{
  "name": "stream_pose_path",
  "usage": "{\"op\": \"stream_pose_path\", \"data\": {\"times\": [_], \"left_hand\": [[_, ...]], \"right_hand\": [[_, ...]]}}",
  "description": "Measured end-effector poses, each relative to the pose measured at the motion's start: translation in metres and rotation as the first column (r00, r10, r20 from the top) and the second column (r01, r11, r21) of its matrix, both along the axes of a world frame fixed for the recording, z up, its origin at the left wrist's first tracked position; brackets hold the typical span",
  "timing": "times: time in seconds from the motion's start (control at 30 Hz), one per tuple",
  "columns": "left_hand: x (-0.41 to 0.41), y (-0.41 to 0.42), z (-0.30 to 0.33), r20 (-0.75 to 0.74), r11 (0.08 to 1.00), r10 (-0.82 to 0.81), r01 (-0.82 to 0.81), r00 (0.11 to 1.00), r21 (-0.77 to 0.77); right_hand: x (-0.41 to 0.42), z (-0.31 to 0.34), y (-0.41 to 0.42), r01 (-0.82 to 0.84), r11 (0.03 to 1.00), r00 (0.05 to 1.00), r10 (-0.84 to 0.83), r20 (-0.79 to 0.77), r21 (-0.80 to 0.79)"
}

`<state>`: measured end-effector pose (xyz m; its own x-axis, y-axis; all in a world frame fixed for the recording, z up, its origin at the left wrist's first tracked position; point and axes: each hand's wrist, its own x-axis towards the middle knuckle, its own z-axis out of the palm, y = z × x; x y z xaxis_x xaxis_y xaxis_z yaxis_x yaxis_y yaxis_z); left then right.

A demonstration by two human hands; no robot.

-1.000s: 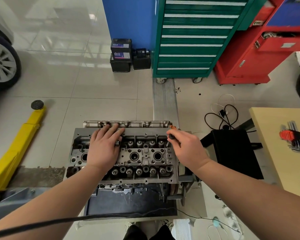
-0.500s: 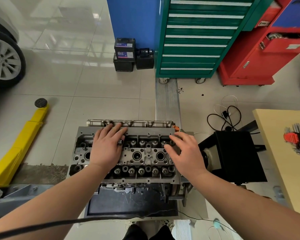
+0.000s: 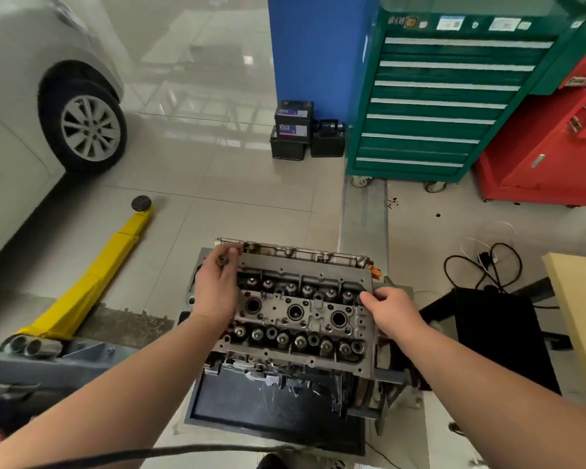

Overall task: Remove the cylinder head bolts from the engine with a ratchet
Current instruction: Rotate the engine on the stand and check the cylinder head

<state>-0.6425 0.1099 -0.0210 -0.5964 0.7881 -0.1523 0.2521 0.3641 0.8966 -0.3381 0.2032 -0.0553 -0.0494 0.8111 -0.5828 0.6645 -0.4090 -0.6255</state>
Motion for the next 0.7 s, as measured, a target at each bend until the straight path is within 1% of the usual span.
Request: {"op": "stream_pose_path", "data": {"times": [0.03,0.07,0.1,0.2,0.27,0.33,0.37,0.43,0.5,0.57,0.63,0.7], "left_hand": [[-0.005,-0.006,0.010,0.179,0.990,0.138,-0.143,0.974,0.010],[-0.012,-0.010,0.019,0.302,0.971,0.220,-0.237,0.928,0.024],[-0.021,-0.017,0.026,0.389,0.951,0.264,-0.306,0.883,0.050],[-0.048,-0.029,0.042,0.611,0.884,0.278,-0.446,0.741,0.138],[-0.064,-0.036,0.051,0.713,0.867,0.264,-0.483,0.650,0.119],[-0.077,-0.041,0.054,0.767,0.887,0.214,-0.449,0.604,0.106],[-0.080,-0.041,0.053,0.775,0.901,0.189,-0.421,0.604,0.109],[-0.082,-0.035,0.051,0.767,0.916,0.163,-0.384,0.621,0.116],[-0.082,-0.024,0.047,0.751,0.913,0.175,-0.390,0.637,0.118],[-0.084,-0.012,0.043,0.761,0.911,0.170,-0.395,0.626,0.121],[-0.091,-0.001,0.034,0.741,0.930,0.131,-0.341,0.659,0.139],[-0.096,0.003,0.027,0.713,0.962,0.074,-0.238,0.697,0.133]], "right_hand": [[0.000,0.002,0.002,-0.004,1.000,1.000,0.004,-0.016,-0.021],[0.001,0.003,0.003,-0.011,0.999,1.000,0.010,-0.024,-0.036],[0.001,0.005,0.004,-0.030,0.999,0.999,0.030,-0.017,-0.041],[0.001,0.006,0.006,-0.040,0.998,0.999,0.040,0.002,-0.046],[-0.002,0.006,0.003,-0.026,0.999,1.000,0.026,-0.001,-0.042],[-0.004,0.004,0.000,-0.040,0.999,0.999,0.040,0.028,0.000],[-0.005,0.002,-0.002,-0.047,0.999,0.998,0.046,0.045,0.023],[-0.005,-0.001,-0.002,-0.049,0.998,0.998,0.047,0.052,0.043],[-0.004,-0.001,-0.003,-0.044,0.999,0.998,0.042,0.052,0.024],[-0.005,0.000,-0.005,0.000,1.000,0.999,-0.001,0.047,0.005],[-0.007,0.001,-0.008,0.060,0.998,0.998,-0.060,0.035,0.016],[-0.009,0.001,-0.010,0.107,0.993,0.993,-0.109,0.037,0.050]]}}
